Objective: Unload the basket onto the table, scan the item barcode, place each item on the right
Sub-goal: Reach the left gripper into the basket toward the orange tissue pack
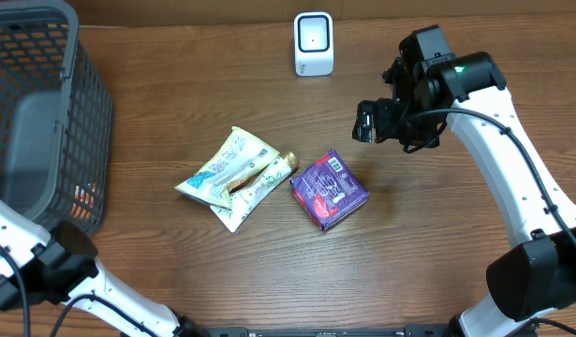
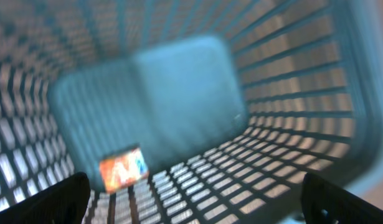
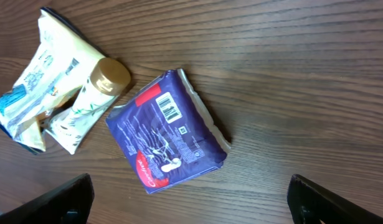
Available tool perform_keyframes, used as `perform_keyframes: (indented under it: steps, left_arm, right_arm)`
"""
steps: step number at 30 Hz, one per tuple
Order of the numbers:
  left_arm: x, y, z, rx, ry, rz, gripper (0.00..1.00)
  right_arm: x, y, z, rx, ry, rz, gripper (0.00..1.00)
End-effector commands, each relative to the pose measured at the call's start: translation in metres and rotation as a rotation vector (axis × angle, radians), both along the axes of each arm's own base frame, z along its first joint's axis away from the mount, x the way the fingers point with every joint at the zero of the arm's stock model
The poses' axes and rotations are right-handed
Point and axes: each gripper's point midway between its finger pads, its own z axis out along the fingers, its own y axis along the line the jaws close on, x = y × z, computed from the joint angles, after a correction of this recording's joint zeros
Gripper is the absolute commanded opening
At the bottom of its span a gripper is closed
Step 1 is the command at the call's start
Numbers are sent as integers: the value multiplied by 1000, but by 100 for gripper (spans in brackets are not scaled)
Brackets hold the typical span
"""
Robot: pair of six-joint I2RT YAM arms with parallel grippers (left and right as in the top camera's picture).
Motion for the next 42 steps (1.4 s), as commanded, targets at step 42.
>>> perform_keyframes:
  steps: [42]
  left_arm:
    - [-3, -26, -275, -299, 528, 356, 100]
  right_arm:
    - [-2, 5, 3, 26, 0, 6, 100]
